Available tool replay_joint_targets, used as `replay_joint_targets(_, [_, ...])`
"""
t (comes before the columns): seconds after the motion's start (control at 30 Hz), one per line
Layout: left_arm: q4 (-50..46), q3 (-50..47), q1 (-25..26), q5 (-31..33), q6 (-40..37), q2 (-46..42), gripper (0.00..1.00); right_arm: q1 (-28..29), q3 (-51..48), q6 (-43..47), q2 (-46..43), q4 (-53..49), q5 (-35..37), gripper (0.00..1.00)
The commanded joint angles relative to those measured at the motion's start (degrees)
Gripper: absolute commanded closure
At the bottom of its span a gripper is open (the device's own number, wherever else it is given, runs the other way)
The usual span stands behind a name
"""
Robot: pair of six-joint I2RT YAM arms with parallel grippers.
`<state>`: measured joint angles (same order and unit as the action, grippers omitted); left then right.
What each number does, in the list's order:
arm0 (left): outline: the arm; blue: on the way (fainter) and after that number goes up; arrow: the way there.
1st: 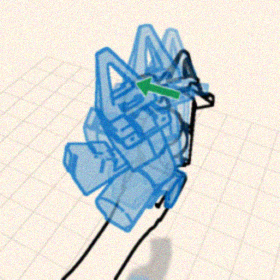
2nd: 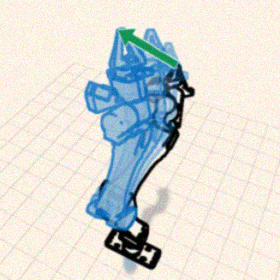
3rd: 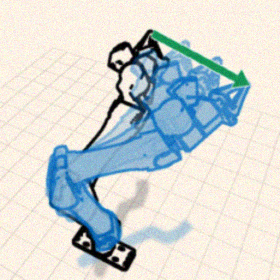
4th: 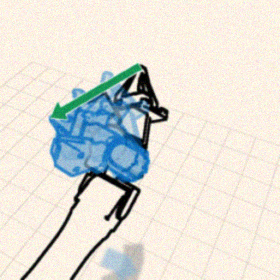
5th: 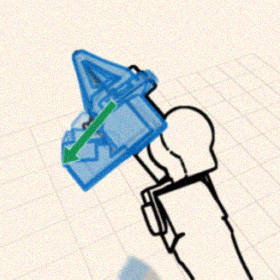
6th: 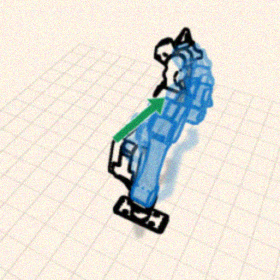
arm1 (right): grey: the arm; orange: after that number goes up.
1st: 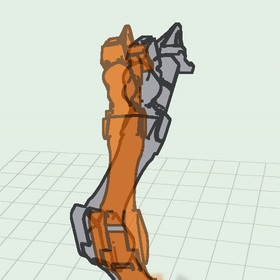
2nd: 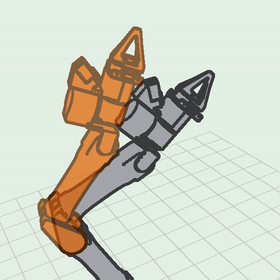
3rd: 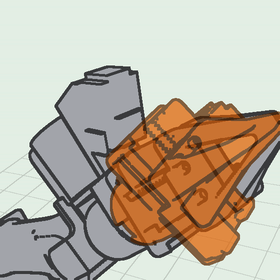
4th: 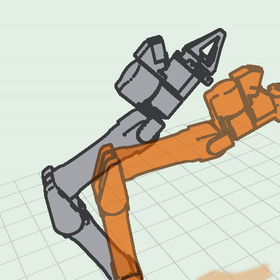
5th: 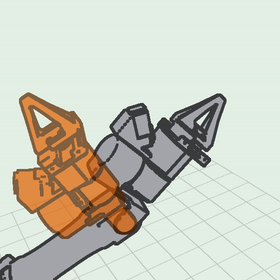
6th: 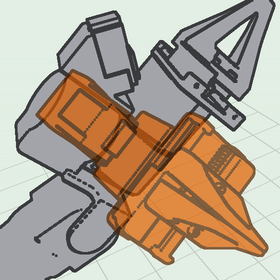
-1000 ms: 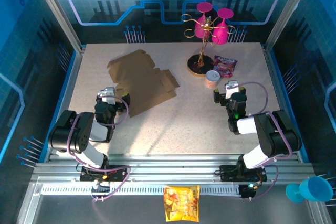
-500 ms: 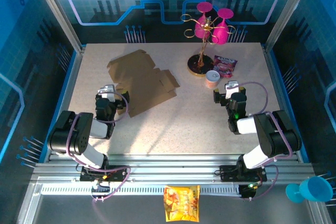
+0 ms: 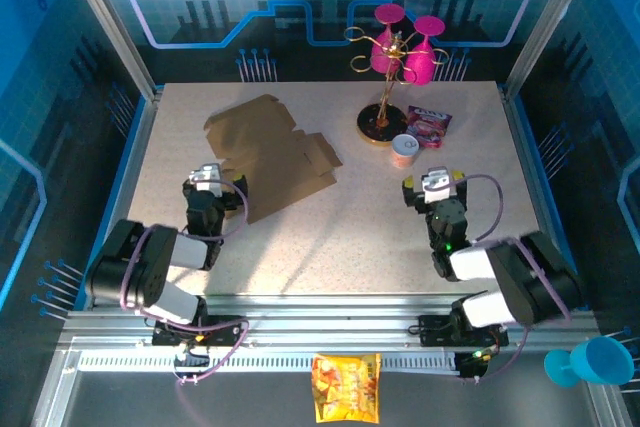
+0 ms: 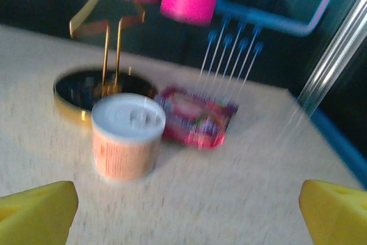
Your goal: Fold the paper box
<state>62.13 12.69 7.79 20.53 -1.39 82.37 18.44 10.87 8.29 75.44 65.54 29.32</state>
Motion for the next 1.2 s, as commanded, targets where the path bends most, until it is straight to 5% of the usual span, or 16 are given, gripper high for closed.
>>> replay_joint_targets(0.0, [-13.1,6.3,4.4,9.6,-4.5,-12.1,0.01,6.8,10.8,5.2,-11.7,-12.5,8.0,0.00])
replay_joint_targets(0.07, [-22.7,13.8,5.8,13.8,-4.4,-17.3,0.01,10.7,25.5,6.5,-15.3,-31.4,11.6,0.00])
replay_joint_targets(0.13, [-36.8,24.4,6.2,15.2,0.8,-20.7,0.01,10.6,43.6,-1.7,-14.1,-56.0,14.3,0.00])
replay_joint_targets(0.2, [-63.1,40.3,5.6,15.5,16.0,-20.4,0.01,5.9,59.4,-18.9,-10.7,-82.2,7.4,0.00])
replay_joint_targets(0.27, [-81.1,51.1,4.3,17.8,34.6,-17.3,0.00,0.0,65.1,-39.6,-8.2,-94.9,-0.1,0.00])
replay_joint_targets(0.3, [-84.5,53.7,1.1,11.5,39.5,-16.1,0.01,-4.3,64.4,-39.0,-8.0,-92.7,-14.2,0.00])
replay_joint_targets(0.33, [-85.8,55.2,-2.3,2.2,41.5,-14.9,0.03,-5.4,63.5,-39.4,-7.5,-91.3,-20.7,0.00])
replay_joint_targets(0.4, [-89.6,57.7,-6.3,-11.5,44.9,-12.4,0.26,-1.6,65.3,-41.9,-5.5,-96.6,-18.4,0.17])
replay_joint_targets(0.47, [-96.1,59.5,-6.4,-14.8,47.1,-9.8,0.37,3.6,65.6,-43.4,-3.5,-98.9,-17.8,0.30])
replay_joint_targets(0.57, [-103.0,60.7,-6.7,-23.2,45.6,-4.7,0.60,9.6,60.1,-49.2,-2.0,-93.7,-23.0,0.36])
replay_joint_targets(0.73, [-109.1,60.3,-9.2,-29.4,44.4,3.7,0.73,12.7,52.4,-63.3,5.2,-79.7,-32.9,0.36])
replay_joint_targets(0.97, [-106.0,60.5,-10.5,-30.6,42.4,16.6,0.82,12.2,49.1,-73.6,19.2,-60.8,-35.5,0.35])
replay_joint_targets(1.17, [-102.5,56.5,-10.4,-31.9,42.6,19.3,0.82,10.1,51.1,-82.1,32.6,-49.1,-37.3,0.40])
